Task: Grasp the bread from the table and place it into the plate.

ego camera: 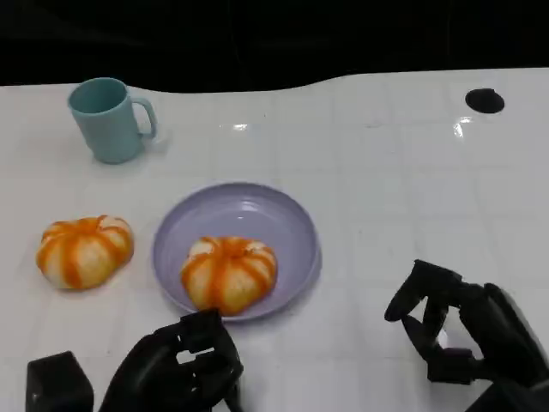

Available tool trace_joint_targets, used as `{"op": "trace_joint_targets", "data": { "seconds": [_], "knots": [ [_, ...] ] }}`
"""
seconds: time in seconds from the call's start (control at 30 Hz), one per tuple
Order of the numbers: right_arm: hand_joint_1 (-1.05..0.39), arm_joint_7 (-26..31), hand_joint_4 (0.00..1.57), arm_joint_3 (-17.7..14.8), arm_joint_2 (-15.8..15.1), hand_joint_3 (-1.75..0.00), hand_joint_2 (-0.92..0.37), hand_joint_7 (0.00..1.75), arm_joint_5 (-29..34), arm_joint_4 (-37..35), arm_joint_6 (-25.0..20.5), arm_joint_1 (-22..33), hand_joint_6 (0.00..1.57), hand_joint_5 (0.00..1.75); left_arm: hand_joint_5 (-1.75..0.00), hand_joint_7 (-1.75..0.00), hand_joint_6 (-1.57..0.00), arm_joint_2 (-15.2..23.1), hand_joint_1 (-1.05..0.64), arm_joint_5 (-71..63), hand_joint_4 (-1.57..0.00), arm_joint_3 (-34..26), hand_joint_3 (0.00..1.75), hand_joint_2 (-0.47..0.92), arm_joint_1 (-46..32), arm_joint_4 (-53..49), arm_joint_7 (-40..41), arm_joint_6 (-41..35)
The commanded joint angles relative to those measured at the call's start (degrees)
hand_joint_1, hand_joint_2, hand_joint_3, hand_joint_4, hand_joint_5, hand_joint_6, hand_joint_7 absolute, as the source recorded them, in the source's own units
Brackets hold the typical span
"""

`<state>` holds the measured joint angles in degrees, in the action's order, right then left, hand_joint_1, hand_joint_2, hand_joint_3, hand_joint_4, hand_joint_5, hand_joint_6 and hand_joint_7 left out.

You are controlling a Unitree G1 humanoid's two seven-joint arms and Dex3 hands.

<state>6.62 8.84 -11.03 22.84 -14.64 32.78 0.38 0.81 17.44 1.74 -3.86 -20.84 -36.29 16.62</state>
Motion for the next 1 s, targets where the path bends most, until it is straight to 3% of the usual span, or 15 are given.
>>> {"op": "trace_joint_targets", "data": {
  "seconds": [0.03, 1.0],
  "knots": [
    [-0.23, 1.6, 0.78, -0.5, -0.6, -1.16, -0.47, 1.44, 0.8, -0.5, 0.0, 0.9, 0.63, 1.75, -1.75, -1.44, -0.75, 1.0, -0.57, 0.1, -0.78, -0.6, 0.59, 0.70, -0.6, 0.2, -0.6, 0.3],
    [-0.22, 1.8, 0.79, -0.1, -0.6, -1.12, -0.48, 1.38, -0.2, -4.0, 2.4, -0.7, 0.65, 1.75, -1.75, -1.42, -0.77, 1.3, -0.60, -0.2, -0.79, -1.0, 0.58, 0.71, 0.6, -2.0, -1.0, 1.7]
  ]
}}
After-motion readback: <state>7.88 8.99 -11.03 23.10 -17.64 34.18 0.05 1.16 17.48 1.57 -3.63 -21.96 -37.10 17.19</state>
